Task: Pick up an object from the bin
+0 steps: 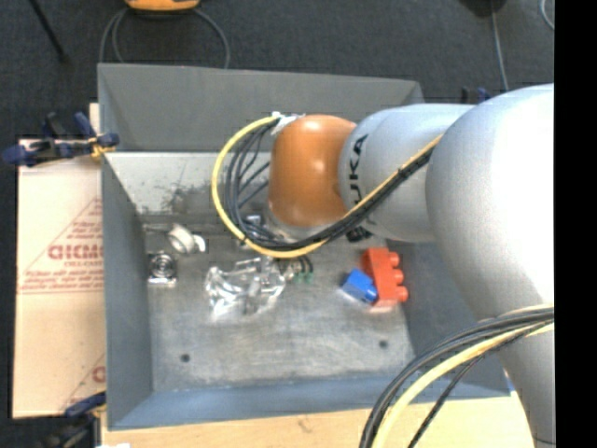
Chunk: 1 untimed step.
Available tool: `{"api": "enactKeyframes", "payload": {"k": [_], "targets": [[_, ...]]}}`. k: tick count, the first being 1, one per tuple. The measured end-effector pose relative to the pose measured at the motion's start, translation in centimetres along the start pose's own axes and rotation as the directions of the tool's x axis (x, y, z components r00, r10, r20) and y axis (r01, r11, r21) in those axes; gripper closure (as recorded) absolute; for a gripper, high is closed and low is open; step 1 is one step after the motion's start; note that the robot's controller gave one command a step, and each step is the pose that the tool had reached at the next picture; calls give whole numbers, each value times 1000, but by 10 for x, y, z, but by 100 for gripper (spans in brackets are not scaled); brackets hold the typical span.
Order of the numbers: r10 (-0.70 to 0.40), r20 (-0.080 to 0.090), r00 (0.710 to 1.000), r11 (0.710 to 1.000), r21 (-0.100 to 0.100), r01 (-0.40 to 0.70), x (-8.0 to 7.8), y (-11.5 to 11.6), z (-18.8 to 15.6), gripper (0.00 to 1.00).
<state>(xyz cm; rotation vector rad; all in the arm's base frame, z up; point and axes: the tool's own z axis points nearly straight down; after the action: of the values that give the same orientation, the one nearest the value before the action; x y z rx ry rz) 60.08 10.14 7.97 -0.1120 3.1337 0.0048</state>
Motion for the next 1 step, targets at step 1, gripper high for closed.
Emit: {"api": "enactKeyframes", "payload": {"k": [1], "targets": [[1, 3, 1000, 1000, -1, -1, -1, 0, -2, 100]]}}
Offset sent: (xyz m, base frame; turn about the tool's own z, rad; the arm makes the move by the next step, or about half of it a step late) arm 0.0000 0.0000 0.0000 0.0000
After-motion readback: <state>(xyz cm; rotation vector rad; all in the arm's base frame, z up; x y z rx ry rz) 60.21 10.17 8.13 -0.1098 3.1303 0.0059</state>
